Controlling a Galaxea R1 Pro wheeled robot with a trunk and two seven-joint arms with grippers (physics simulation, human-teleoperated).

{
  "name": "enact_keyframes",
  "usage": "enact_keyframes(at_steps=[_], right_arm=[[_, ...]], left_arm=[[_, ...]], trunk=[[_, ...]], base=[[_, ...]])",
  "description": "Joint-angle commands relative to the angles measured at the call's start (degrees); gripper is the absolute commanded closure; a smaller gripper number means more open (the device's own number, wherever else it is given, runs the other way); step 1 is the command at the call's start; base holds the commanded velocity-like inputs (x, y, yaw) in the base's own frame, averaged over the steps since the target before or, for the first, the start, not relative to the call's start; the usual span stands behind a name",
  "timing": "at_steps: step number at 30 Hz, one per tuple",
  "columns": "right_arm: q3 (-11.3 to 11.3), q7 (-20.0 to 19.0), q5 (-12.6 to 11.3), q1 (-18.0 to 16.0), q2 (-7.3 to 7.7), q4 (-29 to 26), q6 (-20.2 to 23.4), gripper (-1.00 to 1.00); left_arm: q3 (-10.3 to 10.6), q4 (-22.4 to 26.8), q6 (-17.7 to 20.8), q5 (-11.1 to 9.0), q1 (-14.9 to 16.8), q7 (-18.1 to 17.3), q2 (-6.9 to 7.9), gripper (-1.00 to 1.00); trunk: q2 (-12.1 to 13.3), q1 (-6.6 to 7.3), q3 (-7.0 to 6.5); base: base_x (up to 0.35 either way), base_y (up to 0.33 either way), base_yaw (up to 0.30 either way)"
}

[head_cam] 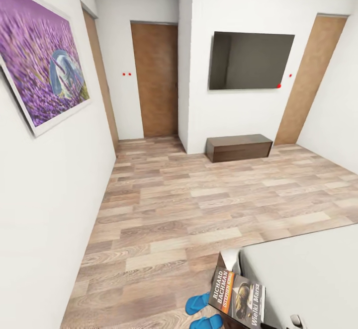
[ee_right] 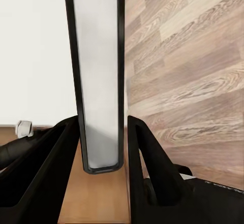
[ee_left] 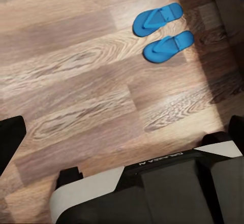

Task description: In the bedroom, move the book from the bed onto either nightstand, and place the two sandals side by side next to the bed.

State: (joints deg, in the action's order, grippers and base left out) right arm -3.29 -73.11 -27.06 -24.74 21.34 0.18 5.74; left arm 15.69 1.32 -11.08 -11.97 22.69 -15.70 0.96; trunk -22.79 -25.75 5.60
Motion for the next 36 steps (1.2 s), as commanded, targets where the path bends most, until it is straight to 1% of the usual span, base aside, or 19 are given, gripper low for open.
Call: enact_keyframes(at_steps=[1,24,33,36], right_arm=[[-0.05,-0.19,-0.54,-0.05,0.02,0.00,0.58,1.00],[-0.05,-0.19,-0.54,-0.05,0.02,0.00,0.58,1.00],[-0.05,-0.19,-0.54,-0.05,0.02,0.00,0.58,1.00],[-0.05,-0.19,-0.54,-0.05,0.02,0.00,0.58,1.00]], left_arm=[[0.48,-0.09,-0.17,-0.59,0.07,-0.21,0.00,-1.00],[0.48,-0.09,-0.17,-0.56,0.07,-0.21,0.00,-1.00],[0.48,-0.09,-0.17,-0.56,0.07,-0.21,0.00,-1.00],[0.48,-0.09,-0.17,-0.58,0.07,-0.21,0.00,-1.00]], trunk=[[-0.12,-0.03,0.12],[-0.12,-0.03,0.12],[-0.12,-0.03,0.12],[-0.12,-0.03,0.12]], base=[[0.000,0.000,0.293],[0.000,0.002,0.293],[0.000,0.209,0.293],[0.000,0.083,0.293]])
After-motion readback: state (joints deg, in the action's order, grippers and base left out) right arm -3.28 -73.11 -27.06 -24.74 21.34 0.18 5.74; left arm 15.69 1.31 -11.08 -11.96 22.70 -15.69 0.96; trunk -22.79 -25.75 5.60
